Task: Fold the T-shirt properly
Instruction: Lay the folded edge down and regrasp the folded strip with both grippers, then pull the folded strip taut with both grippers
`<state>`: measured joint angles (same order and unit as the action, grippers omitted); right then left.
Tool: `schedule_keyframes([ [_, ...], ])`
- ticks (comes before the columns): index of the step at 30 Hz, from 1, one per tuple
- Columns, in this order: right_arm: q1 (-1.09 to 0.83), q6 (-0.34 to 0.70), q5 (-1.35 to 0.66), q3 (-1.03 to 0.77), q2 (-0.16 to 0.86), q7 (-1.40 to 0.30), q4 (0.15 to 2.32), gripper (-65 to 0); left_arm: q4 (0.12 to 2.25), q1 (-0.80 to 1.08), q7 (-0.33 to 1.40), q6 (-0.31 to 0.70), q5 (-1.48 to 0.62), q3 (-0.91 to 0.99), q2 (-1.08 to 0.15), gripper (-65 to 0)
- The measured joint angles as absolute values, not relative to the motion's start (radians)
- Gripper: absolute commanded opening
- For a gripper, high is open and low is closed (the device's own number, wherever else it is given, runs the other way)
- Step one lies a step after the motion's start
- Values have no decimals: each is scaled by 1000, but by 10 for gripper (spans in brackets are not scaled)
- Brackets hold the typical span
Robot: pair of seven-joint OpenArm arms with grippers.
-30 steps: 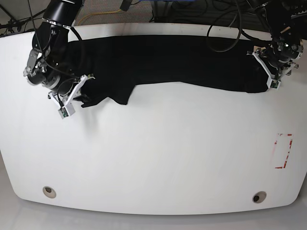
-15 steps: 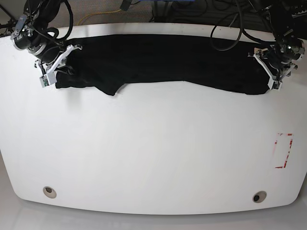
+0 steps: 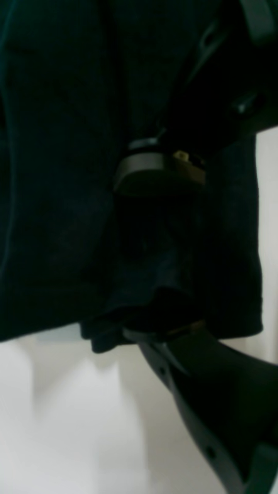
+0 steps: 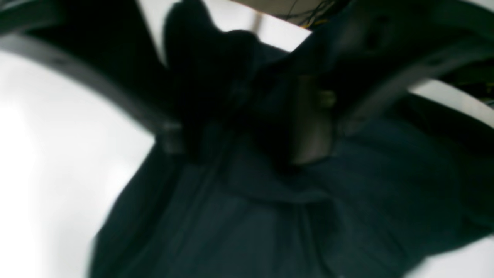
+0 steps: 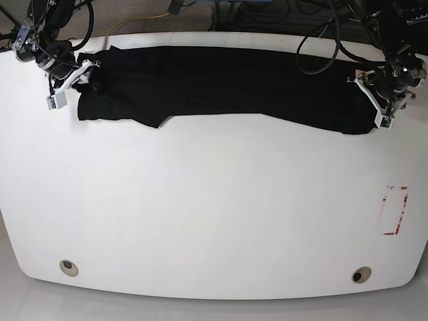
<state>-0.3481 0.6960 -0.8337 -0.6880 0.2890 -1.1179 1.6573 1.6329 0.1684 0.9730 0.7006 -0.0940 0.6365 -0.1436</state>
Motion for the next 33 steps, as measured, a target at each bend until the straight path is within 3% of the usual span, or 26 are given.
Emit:
schedule_keyframes([
  [6, -414, 695, -997, -781, 292, -1110, 1770, -182, 1724, 180, 1005, 700, -177, 695, -135, -263],
  [13, -417, 690, -1157, -637, 285, -1109, 1802, -182, 1735, 166, 1105, 700, -433, 816, -140, -261],
  [18, -423, 689, -1110, -562, 257, -1110, 1797, -182, 1696, 163, 1186, 698, -482, 874, -167, -260],
  [23, -395, 690, -990, -548, 204, -1106, 1746, -182, 1600, 156, 1185, 698, -535, 875, -215, -260],
  [33, -334, 707, -851, -548, 202, -1076, 1633, -182, 1488, 167, 1145, 697, -545, 841, -228, -260],
])
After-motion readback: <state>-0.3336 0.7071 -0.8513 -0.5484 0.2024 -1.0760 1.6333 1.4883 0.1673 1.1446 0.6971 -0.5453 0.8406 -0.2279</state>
